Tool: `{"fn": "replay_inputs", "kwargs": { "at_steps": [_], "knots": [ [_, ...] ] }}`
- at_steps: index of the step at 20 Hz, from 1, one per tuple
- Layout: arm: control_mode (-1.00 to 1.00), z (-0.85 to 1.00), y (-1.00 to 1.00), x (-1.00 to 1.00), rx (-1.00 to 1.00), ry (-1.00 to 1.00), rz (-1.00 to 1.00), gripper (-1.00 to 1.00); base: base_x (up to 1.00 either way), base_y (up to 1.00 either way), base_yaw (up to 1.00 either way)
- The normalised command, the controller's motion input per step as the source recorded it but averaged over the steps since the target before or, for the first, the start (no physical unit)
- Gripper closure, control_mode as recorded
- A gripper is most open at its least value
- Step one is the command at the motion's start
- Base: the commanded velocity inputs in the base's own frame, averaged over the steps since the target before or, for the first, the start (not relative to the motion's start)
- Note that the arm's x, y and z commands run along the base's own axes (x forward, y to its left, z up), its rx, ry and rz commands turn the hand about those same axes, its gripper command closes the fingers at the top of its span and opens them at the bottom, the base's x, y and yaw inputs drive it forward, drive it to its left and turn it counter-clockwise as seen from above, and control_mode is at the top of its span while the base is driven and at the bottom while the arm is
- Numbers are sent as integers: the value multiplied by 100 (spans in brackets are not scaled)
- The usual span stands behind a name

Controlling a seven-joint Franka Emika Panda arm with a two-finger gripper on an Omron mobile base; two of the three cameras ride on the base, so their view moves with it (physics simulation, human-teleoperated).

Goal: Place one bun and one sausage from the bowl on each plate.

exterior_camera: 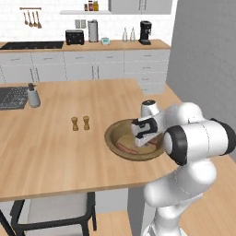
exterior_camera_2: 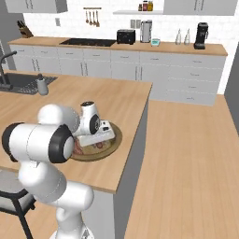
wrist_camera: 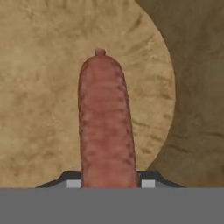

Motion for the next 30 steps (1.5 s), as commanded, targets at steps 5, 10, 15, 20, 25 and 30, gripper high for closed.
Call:
{"fn": "replay_inputs", "kwargs": {
  "at_steps": [5,10,15,20,25,30],
  "knots": [
    [-100,100,5,-41,5,-11,0,100,0,0,0],
    [-100,99,19,-70,3,-3,0,100,0,0,0],
    [-100,63,33,-49,0,0,2,100,0,0,0],
    [100,-2,9,-28,0,-1,6,100,-40,19,1],
    [100,0,0,0,0,0,0,100,-98,97,0],
    [100,0,0,0,0,0,0,100,-65,100,0]
  ]
}}
